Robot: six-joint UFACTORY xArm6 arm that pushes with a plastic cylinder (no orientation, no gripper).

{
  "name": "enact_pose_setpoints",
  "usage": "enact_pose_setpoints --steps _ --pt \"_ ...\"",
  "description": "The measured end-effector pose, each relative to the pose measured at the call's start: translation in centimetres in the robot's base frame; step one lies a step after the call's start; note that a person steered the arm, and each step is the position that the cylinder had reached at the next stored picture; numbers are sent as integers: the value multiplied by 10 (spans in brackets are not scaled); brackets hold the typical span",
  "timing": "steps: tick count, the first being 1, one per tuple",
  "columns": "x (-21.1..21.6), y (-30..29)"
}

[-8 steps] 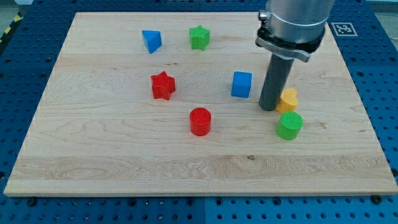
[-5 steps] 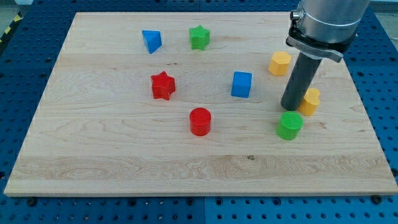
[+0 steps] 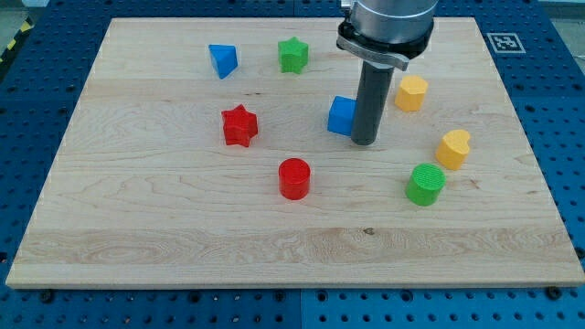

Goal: Place the blue blocks and yellow heart in a diagonal line

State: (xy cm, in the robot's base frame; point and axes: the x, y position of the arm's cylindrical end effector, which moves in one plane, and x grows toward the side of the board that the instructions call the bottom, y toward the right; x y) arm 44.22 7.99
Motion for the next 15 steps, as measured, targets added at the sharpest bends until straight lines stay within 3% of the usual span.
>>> enact_pose_setpoints --steps 7,9,14,15 --pt "43 9" --pt "40 -54" --pt "-52 -120" --pt "-68 -173"
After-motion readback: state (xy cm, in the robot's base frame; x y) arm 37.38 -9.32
